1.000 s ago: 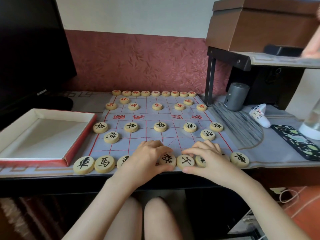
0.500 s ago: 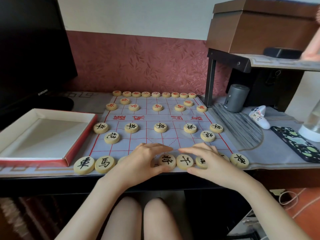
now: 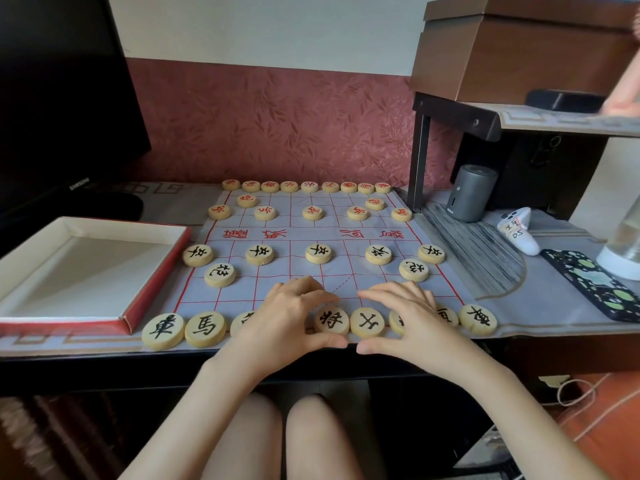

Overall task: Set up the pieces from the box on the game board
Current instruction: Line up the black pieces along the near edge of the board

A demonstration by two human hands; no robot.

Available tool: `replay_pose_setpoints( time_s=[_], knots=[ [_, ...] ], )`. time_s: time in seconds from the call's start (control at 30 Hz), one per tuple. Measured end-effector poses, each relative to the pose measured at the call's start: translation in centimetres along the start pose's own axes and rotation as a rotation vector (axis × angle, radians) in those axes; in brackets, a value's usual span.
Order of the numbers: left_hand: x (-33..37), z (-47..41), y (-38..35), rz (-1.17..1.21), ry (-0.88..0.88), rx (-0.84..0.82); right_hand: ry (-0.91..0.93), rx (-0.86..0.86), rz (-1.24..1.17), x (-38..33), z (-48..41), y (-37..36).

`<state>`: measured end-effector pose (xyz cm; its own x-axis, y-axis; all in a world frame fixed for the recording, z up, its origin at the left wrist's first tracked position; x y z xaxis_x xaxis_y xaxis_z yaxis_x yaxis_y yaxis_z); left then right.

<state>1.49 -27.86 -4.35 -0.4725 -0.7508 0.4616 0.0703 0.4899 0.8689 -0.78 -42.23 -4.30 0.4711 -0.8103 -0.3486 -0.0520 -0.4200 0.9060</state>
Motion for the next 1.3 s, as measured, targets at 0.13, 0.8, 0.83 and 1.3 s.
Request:
replay_pose_setpoints(
  time_s=[0.13, 0.8, 0.83, 1.3],
  knots=[
    [0.33, 0.19, -0.08, 0.029, -0.040, -0.053, -0.040, -0.048, -0.127, 0.03, 0.76, 0.42],
    [0.21, 0.16, -0.59, 0.026, -0.059, 0.098, 0.052, 0.060, -0.033, 0.40, -0.04, -0.12],
    [0.20, 0.17, -0.60, 0.023, -0.062, 0.100, 0.052, 0.059, -0.031, 0.40, -0.03, -0.10],
    [0.11, 0.25, -0.77, -0.025, -0.032, 0.079, 0.045, 0.066, -0.013, 0.40, 0.10, -0.16]
  ],
)
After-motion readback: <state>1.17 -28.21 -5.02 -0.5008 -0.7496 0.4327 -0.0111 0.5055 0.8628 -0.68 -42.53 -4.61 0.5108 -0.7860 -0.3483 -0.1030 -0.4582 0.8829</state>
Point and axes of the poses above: each hand's wrist, its own z-axis away from the middle knuckle, its own y-axis out of the back of the hand, x = y × z, the point moved 8 cm from there along -z, towards the middle knuckle, and after that the axes turned 10 degrees about y, right-handed, at the moved point
